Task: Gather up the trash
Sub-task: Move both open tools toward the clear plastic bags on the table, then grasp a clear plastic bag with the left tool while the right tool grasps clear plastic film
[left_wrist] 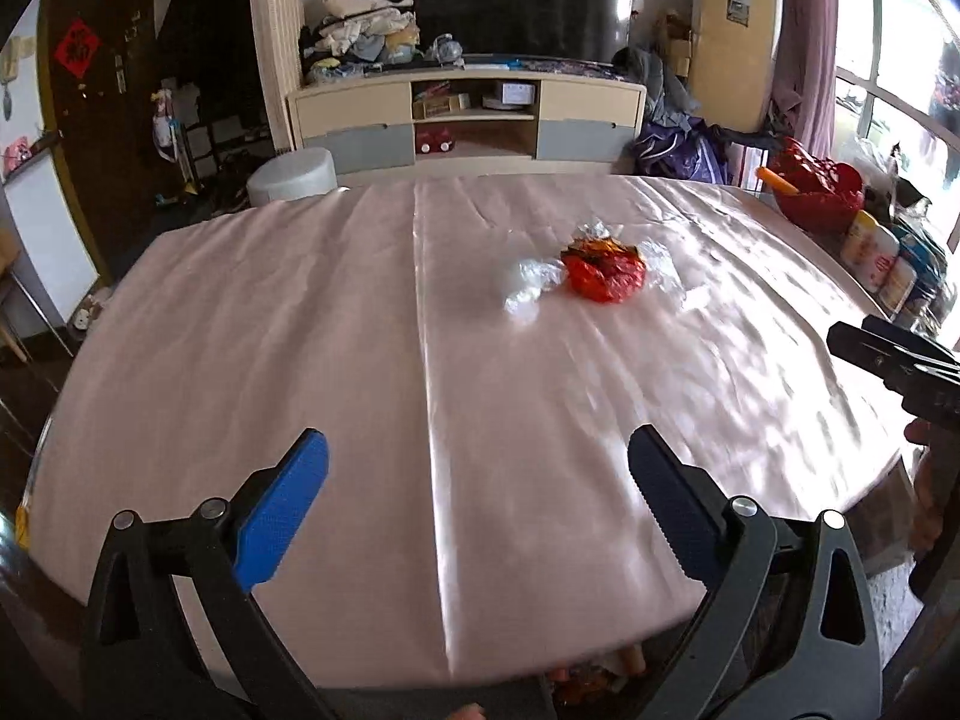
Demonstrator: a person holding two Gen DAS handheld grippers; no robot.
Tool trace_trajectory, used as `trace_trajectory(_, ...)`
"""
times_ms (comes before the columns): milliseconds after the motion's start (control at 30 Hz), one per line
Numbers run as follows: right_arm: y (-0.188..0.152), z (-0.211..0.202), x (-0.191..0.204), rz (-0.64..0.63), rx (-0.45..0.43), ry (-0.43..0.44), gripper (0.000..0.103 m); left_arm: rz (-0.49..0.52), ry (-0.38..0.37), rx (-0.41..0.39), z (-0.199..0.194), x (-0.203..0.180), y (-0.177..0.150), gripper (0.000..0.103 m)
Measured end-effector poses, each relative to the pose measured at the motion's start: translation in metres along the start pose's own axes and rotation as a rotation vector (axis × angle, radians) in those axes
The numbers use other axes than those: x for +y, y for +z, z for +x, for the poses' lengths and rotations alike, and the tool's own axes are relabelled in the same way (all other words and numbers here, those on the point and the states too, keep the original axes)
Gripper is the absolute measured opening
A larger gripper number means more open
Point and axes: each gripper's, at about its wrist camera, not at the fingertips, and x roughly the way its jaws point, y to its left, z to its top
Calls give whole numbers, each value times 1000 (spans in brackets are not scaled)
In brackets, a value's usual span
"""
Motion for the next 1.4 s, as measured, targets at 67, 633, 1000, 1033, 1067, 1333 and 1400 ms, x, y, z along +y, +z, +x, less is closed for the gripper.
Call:
trace_trajectory(67,8,11,-3,18,9,9,99,10,11,4,15,0,11,95)
trace_trajectory(633,63,111,1,60,148,48,93,124,11,72,118,-23,74,87)
trace_trajectory(1000,52,150,-2,52,286,56,46,97,-156,201,167,-30,74,26)
trace_trajectory(1033,50,148,-3,48,281,57,42,98,-160,200,168,-31,72,26)
trace_trajectory(1067,48,146,-2,37,281,49,41,102,-156,194,166,-32,71,24)
trace_trajectory(1333,36,101,8,-38,253,84,7,141,-152,152,120,-31,49,20)
trace_trajectory(1400,31,85,9,-45,238,91,7,150,-145,130,99,-32,43,20)
